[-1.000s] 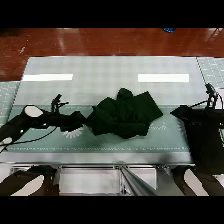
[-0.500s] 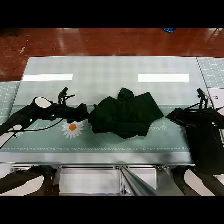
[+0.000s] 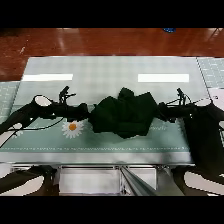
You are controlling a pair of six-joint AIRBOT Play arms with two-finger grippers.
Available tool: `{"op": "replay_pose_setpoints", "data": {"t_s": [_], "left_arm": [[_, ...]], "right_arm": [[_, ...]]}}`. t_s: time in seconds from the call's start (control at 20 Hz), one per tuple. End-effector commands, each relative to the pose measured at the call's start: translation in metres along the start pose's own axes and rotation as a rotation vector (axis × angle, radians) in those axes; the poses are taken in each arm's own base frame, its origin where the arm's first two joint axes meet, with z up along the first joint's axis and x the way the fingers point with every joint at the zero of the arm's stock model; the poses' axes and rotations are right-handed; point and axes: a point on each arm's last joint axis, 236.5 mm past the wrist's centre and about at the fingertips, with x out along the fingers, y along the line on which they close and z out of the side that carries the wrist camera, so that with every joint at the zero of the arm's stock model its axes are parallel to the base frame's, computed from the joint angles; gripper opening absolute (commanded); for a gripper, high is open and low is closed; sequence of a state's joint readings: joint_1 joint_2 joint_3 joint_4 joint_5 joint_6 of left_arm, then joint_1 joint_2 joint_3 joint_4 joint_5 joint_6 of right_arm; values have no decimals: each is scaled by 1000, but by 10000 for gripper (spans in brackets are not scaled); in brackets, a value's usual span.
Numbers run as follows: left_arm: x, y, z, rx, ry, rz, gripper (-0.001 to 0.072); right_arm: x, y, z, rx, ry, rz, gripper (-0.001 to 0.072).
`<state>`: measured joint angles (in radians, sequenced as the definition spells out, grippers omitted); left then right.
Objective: Fold the shirts.
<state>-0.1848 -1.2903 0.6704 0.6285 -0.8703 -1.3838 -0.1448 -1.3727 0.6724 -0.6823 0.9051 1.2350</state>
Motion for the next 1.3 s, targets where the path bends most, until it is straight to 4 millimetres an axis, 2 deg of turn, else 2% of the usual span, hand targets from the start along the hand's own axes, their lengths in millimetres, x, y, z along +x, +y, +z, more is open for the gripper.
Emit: {"op": "replay_pose_setpoints", "data": {"t_s": [0.0,0.1,0.2,0.3,0.35,0.4,0.5,0.6,0.7,0.8,0.9,1.05,1.15,1.25], "left_arm": [[-7,-4,8,55,-13,-13,20],[-34,-21,31,78,-45,-59,19],[-85,-50,65,137,-141,-115,19],[-156,-85,103,220,-322,-152,19],[-194,-102,117,264,-416,-162,19],[-235,-121,126,305,-511,-172,19],[-308,-158,129,404,-677,-178,19],[-373,-193,116,505,-834,-174,19],[-427,-221,94,590,-973,-158,19],[-472,-242,63,658,-1103,-127,19],[-508,-258,27,716,-1229,-81,19],[-538,-285,-30,819,-1376,-18,19],[-539,-299,-62,874,-1409,-16,19],[-532,-305,-87,919,-1406,1,19]], "right_arm": [[5,47,30,-146,-34,60,22],[-27,91,56,-280,-88,95,22],[-81,134,85,-424,-204,70,21],[-154,184,107,-567,-374,36,21],[-191,210,111,-626,-462,33,21],[-229,237,109,-683,-545,42,21],[-305,286,89,-779,-717,75,21],[-364,314,60,-847,-858,86,21],[-415,327,25,-891,-983,77,21],[-456,329,-13,-921,-1095,52,21],[-487,325,-51,-939,-1181,33,21],[-522,319,-100,-959,-1295,23,21],[-537,314,-125,-966,-1349,19,21],[-542,303,-138,-951,-1364,-9,22]]}}
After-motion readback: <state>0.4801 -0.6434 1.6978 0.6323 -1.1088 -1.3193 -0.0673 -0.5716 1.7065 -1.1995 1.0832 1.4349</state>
